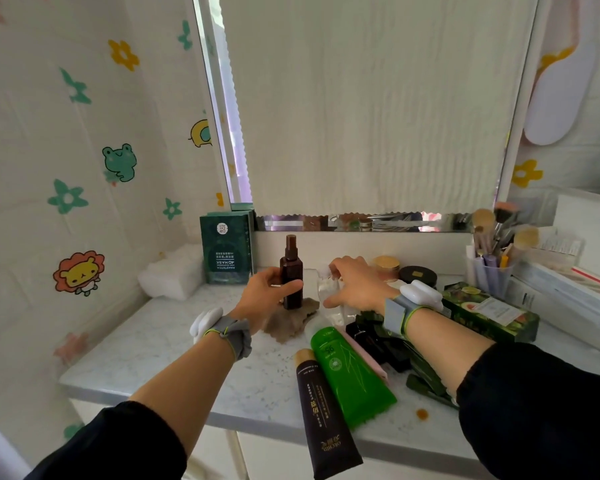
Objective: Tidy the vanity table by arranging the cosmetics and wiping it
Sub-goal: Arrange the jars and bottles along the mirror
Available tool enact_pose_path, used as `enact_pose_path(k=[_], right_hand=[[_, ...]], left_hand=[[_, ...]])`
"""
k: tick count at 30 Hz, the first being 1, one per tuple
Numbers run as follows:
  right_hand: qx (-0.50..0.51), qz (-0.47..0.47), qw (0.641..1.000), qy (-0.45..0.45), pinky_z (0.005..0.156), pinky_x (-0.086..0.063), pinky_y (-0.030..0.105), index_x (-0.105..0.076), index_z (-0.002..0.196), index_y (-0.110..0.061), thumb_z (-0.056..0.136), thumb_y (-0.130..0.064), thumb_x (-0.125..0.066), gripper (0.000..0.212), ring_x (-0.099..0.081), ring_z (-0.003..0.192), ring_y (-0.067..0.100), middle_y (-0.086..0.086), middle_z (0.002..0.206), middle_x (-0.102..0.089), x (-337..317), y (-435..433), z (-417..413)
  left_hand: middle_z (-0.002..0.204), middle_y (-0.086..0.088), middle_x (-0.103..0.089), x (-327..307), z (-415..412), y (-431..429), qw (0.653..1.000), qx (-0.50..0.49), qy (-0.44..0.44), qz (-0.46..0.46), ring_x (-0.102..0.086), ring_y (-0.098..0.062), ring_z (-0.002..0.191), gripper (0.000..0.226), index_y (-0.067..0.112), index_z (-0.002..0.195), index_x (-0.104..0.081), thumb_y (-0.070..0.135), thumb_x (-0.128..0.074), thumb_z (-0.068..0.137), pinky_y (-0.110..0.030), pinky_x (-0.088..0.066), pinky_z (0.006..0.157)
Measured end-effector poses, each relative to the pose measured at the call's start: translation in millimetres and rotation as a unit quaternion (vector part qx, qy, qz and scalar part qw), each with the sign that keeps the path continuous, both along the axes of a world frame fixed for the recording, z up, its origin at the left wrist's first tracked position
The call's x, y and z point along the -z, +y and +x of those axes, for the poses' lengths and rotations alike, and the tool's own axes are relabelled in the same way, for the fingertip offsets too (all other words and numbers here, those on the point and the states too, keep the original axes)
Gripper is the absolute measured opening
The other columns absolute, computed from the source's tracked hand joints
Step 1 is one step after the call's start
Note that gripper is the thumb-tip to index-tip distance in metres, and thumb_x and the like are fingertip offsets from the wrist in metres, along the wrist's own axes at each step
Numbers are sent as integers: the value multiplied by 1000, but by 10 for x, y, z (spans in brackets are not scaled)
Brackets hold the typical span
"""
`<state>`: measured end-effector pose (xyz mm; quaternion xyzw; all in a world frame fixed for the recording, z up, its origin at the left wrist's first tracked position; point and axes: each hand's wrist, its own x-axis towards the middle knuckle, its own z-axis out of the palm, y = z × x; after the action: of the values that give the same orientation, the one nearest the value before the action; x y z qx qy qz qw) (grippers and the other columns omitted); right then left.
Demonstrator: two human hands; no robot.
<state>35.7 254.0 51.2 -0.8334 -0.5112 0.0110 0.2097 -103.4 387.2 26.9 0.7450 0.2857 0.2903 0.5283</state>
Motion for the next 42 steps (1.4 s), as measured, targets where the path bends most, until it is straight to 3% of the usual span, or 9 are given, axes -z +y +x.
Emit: enact_pose_path(k=[3, 7, 11, 21, 29, 35, 42], right_hand=[[-2, 28, 999, 35, 88, -40, 36, -50, 120, -15, 70, -40, -80, 64, -44, 108, 23, 2, 114, -50, -52, 111, 31], [-6, 92, 990, 109, 92, -45, 38, -49, 123, -13, 68, -33, -83, 68, -49, 108, 24, 3, 114, -49, -103, 382, 74], [-1, 124, 982, 140, 95, -46, 42, -50, 119, -13, 67, -32, -84, 65, -50, 108, 26, 6, 118, -50, -85, 771, 128], [21, 125, 979, 162, 90, -51, 45, -49, 122, -10, 67, -28, -83, 67, -51, 110, 29, 8, 122, -46, 75, 1535, 281], [49, 120, 981, 142, 92, -47, 39, -49, 117, -10, 70, -31, -81, 61, -51, 108, 29, 9, 123, -45, 218, 1759, 350], [56, 134, 975, 169, 97, -44, 38, -47, 125, -10, 71, -33, -81, 67, -49, 114, 30, 9, 127, -43, 284, 1811, 361], [82, 97, 968, 218, 89, -43, 32, -43, 124, -8, 74, -18, -78, 62, -49, 116, 31, 13, 129, -41, 365, 1764, 343]], left_hand=[[106, -3, -66, 20, 26, 127, 999, -49, -4, 20, -62, -22, 98, 34, 13, 112, -61, 22, -74, 82, -33, -52, 78], [106, -8, -67, 71, 116, 350, 994, -109, -3, 20, -63, -28, 96, 32, 12, 110, -61, 20, -74, 82, -46, -53, 89], [108, -11, -67, 76, 296, 581, 986, -158, 23, 48, -62, -27, 94, 33, 6, 116, -61, 16, -69, 85, -40, -52, 86], [107, -15, -69, 99, 661, 928, 961, -228, 108, 116, -64, -34, 100, 41, 5, 116, -64, 28, -71, 82, -46, -54, 86], [114, -18, -63, 134, 775, 964, 932, -260, 208, 142, -62, -37, 103, 42, 6, 118, -55, 33, -65, 88, -44, -52, 86], [118, -23, -59, 201, 789, 937, 928, -255, 206, 178, -59, -41, 107, 43, 5, 121, -37, 30, -58, 93, -45, -48, 85], [122, -17, -59, 234, 776, 837, 912, -276, 224, 205, -59, -38, 109, 41, 6, 122, -40, 39, -48, 97, -43, -47, 84]])
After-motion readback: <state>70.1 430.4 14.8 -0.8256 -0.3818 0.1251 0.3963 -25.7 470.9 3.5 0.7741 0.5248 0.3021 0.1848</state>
